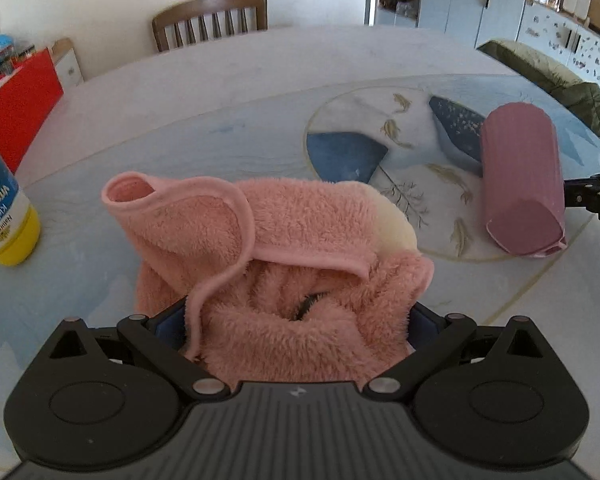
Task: Clean container
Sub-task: 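Grasp the pink ribbed cup by its rim with the right gripper, then grasp the fluffy pink towel with the left gripper and lift it, then bring the towel to the cup with the left gripper while the right gripper lifts the cup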
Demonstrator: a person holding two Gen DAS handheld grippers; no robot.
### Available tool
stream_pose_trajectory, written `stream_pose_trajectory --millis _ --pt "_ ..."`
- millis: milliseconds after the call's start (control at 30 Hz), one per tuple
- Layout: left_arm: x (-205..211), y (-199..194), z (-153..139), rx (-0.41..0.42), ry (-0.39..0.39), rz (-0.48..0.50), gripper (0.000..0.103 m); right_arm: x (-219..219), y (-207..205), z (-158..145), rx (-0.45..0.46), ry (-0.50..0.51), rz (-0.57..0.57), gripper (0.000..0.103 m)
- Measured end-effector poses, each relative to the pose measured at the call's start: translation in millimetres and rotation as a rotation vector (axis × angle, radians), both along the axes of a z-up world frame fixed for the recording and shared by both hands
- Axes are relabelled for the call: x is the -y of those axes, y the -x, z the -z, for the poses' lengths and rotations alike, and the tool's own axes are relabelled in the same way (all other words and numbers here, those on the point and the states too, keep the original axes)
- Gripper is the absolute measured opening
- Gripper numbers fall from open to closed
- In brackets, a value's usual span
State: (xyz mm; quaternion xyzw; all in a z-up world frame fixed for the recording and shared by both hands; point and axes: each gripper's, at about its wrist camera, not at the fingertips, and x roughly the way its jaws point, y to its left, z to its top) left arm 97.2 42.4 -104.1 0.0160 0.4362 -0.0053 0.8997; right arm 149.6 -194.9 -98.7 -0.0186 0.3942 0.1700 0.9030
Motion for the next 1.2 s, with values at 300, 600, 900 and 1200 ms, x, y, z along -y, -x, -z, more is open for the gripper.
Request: stream_pose_trajectory --millis 300,600,900,1200 --pt "-1 23 -11 0.068 0.006 0.017 0.042 -3 13 2 -0.004 -0.063 0.006 0.009" --pt "-7 40 -41 0.159 0.114 0.021 0.029 -26 36 2 0.017 -0.055 -0.020 0.005" --pt "49 28 -98 0.267 0.221 0.196 0.028 -48 49 0 0.030 -0.003 -0.029 0.005" --pt "97 -1 -69 0.237 0.151 0.228 0.028 -58 58 -2 0.050 0.031 -0.036 0.005"
